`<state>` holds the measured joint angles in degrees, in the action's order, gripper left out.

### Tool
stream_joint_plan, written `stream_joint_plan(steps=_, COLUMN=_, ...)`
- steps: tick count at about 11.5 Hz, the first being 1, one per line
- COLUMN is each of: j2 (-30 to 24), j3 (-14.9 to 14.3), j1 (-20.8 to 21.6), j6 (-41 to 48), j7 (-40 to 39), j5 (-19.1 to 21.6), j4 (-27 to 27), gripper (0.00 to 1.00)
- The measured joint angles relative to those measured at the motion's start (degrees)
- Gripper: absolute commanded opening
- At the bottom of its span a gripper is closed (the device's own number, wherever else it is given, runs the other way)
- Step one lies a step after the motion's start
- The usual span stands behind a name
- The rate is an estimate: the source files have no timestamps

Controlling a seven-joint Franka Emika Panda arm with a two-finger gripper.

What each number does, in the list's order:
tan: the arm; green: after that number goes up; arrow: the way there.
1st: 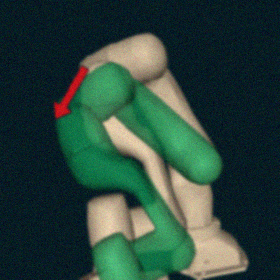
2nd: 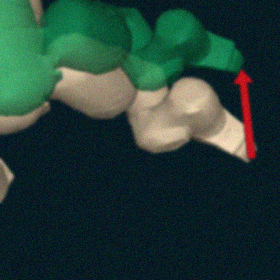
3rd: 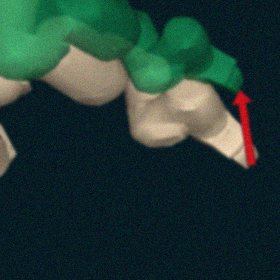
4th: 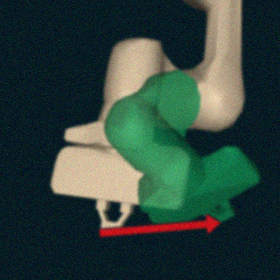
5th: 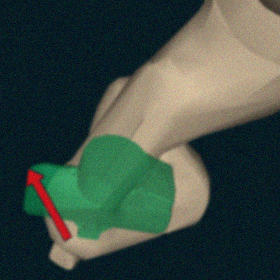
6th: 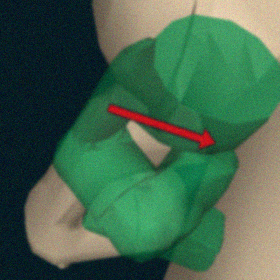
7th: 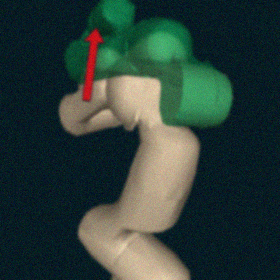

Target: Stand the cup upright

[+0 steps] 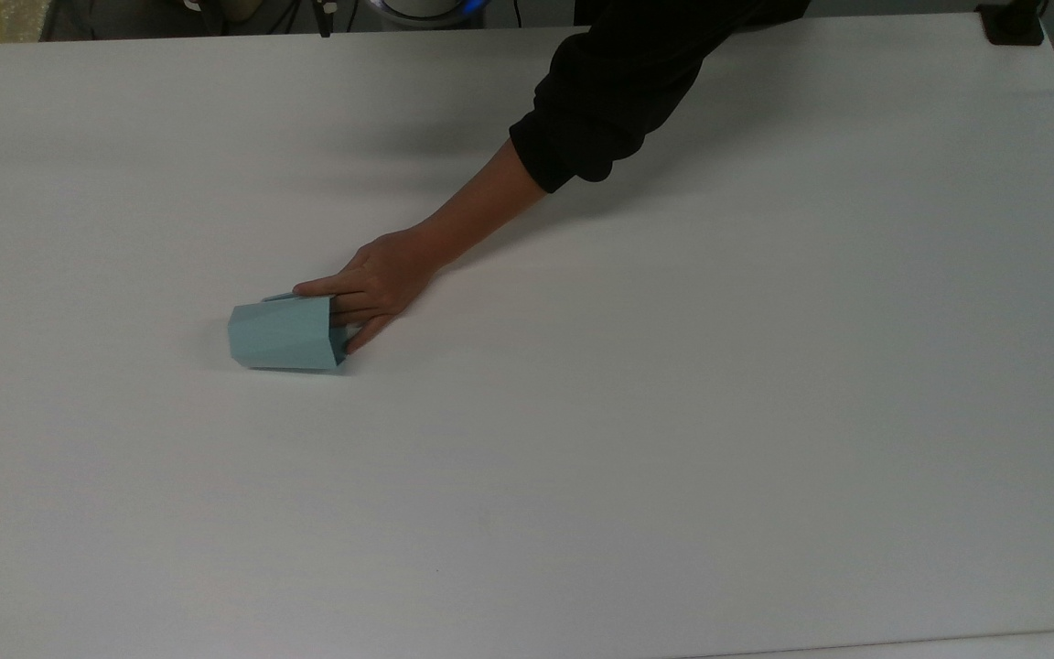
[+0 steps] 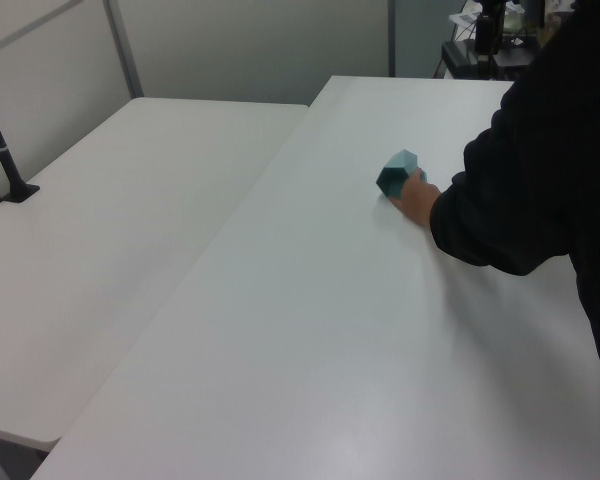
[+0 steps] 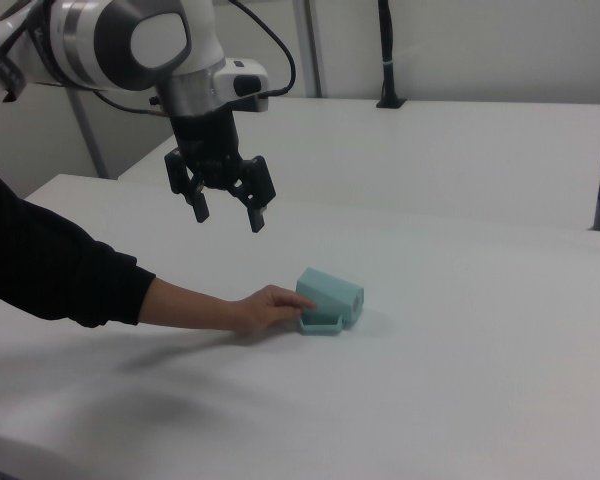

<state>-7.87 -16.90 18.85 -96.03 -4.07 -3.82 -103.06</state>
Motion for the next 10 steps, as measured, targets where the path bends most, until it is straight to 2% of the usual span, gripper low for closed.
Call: stream_joint_plan(steps=10, j2=-0.9, j3=0.0, j1=-0.5, j6=-1.0, j7=0.1, j5=0.2, j4=0.1, gripper=1.00)
